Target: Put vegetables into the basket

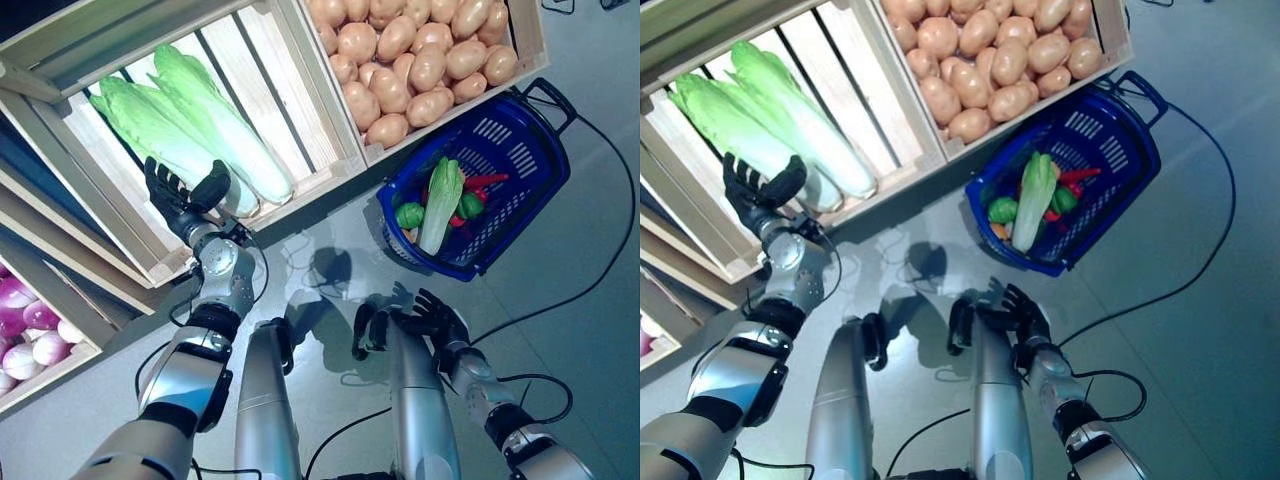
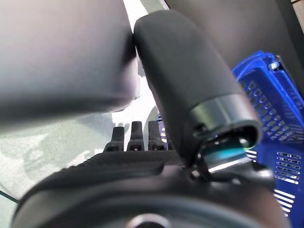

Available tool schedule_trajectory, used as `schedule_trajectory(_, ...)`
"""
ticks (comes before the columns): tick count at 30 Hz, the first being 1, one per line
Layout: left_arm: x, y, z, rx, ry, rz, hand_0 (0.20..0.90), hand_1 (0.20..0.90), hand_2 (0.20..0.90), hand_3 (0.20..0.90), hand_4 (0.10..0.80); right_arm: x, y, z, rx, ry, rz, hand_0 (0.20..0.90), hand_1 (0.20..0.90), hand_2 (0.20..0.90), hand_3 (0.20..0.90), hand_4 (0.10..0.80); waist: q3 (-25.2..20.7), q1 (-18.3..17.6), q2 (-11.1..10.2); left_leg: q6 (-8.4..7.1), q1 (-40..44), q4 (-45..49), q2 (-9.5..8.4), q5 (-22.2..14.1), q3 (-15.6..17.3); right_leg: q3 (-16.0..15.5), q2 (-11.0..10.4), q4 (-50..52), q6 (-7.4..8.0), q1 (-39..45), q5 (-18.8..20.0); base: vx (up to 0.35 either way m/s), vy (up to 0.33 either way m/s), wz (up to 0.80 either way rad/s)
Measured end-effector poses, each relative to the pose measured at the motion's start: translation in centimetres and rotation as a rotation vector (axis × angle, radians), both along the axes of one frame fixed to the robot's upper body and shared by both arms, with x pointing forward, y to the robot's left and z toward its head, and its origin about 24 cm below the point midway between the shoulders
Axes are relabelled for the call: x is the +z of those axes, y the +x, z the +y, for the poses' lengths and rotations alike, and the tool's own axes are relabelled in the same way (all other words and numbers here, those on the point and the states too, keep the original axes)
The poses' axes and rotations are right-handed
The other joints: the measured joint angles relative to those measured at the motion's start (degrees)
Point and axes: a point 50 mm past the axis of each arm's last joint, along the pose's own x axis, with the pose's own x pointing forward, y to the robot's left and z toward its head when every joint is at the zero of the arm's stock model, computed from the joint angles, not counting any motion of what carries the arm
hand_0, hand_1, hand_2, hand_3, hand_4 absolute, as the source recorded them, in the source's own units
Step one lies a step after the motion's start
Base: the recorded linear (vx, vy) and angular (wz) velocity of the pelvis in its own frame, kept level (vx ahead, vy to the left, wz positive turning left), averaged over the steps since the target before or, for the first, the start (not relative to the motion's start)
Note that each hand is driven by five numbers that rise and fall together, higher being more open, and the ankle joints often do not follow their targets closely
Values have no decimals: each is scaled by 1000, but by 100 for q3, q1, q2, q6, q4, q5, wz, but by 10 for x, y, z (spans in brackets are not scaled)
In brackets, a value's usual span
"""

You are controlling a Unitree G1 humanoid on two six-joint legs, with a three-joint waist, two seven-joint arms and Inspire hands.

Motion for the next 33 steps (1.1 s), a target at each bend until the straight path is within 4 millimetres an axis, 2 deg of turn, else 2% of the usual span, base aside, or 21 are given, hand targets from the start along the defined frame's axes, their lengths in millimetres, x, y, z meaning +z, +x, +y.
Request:
schedule_trajectory(4, 2, -1, 11, 4, 20, 14, 900, 900, 900, 900, 800, 2, 1, 2, 5, 5, -11, 900, 900, 900, 900, 800, 3, -17, -60, 4, -106, 38, 2, -3, -1, 11, 15, 28, 0, -105, 2, 0, 0, 0)
schedule_trajectory(9, 5, 2, 18, 32, 8, 47, 900, 900, 900, 900, 800, 6, 3, 3, 10, 11, -27, 900, 900, 900, 900, 800, 2, -12, -63, 94, -222, 192, 23, -59, -4, 24, 18, 120, -5, -195, -5, 0, 0, 0)
schedule_trajectory(15, 27, 6, 28, 73, -48, -1, 900, 900, 900, 900, 800, 17, 9, 9, 25, 45, -79, 900, 900, 900, 900, 800, -1, -13, -72, 97, -714, 433, 49, -58, -23, 154, 117, 336, 13, -688, 7, -24, -12, 3)
schedule_trajectory(19, 43, 9, 29, 67, -45, -37, 900, 900, 900, 900, 800, 25, 13, 14, 22, 70, -113, 900, 900, 900, 900, 800, -3, -7, -76, 96, -998, 505, 27, -58, -79, 180, 167, 407, 25, -948, 14, -25, -14, 11)
schedule_trajectory(22, 50, 10, 31, 71, -39, -50, 900, 900, 900, 900, 800, 29, 17, 18, 31, 61, -127, 900, 900, 900, 900, 800, -2, -6, -77, 96, -1120, 505, -11, -59, -104, 210, 193, 393, 95, -1085, 53, -4, 1, -2)
schedule_trajectory(23, 52, 10, 33, 78, -38, -46, 754, 754, 754, 754, 703, 30, 17, 19, 33, 60, -130, 900, 900, 900, 900, 800, -2, -3, -77, 97, -1138, 488, -15, -59, -100, 220, 198, 362, 127, -1122, 71, -2, 10, -18)
schedule_trajectory(24, 54, 10, 36, 87, -34, -45, 542, 542, 542, 542, 562, 31, 19, 19, 34, 59, -134, 900, 900, 900, 900, 800, -2, -4, -77, 102, -1150, 450, -16, -61, -99, 218, 206, 298, 155, -1142, 87, 1, 5, -24)
schedule_trajectory(25, 56, 9, 39, 93, -31, -45, 300, 300, 300, 300, 400, 32, 19, 19, 33, 59, -137, 900, 900, 900, 900, 800, -1, -3, -75, 118, -1153, 385, -5, -69, -125, 199, 210, 214, 187, -1148, 104, 3, 3, -25)
schedule_trajectory(26, 56, 9, 41, 99, -29, -40, 300, 300, 300, 300, 400, 32, 19, 19, 31, 58, -137, 900, 900, 900, 900, 800, -2, 6, -75, 190, -1164, 342, 29, -104, -157, 176, 216, 243, 188, -1144, 115, 4, -3, -14)
schedule_trajectory(27, 57, 10, 43, 96, -26, -26, 300, 300, 300, 300, 400, 30, 17, 18, 23, 60, -131, 900, 900, 900, 900, 800, -14, -11, -98, 205, -1169, 416, 72, -98, -111, 293, 209, 484, 112, -1054, 49, 5, -6, 13)
schedule_trajectory(28, 60, 11, 45, 88, -24, -24, 300, 300, 300, 300, 400, 26, 13, 17, 16, 59, -118, 900, 900, 900, 900, 800, -8, -46, -116, 174, -1211, 500, 73, -110, -48, 282, 169, 557, -5, -1064, -6, 4, -6, 22)
schedule_trajectory(30, 67, 10, 51, 90, -23, -28, 300, 300, 300, 300, 400, 28, 15, 16, 16, 55, -124, 900, 900, 900, 900, 800, -9, -70, -122, 221, -1228, 540, 62, -105, -55, 266, 206, 508, 9, -1136, 7, 2, -6, 3)
schedule_trajectory(33, 64, 8, 61, 116, -20, 4, 300, 300, 300, 300, 400, 28, 14, 15, 14, 53, -125, 900, 900, 900, 900, 800, -9, -136, -122, 213, -1164, 493, 68, -104, -61, 278, 193, 466, 16, -1110, 11, 8, -5, -10)
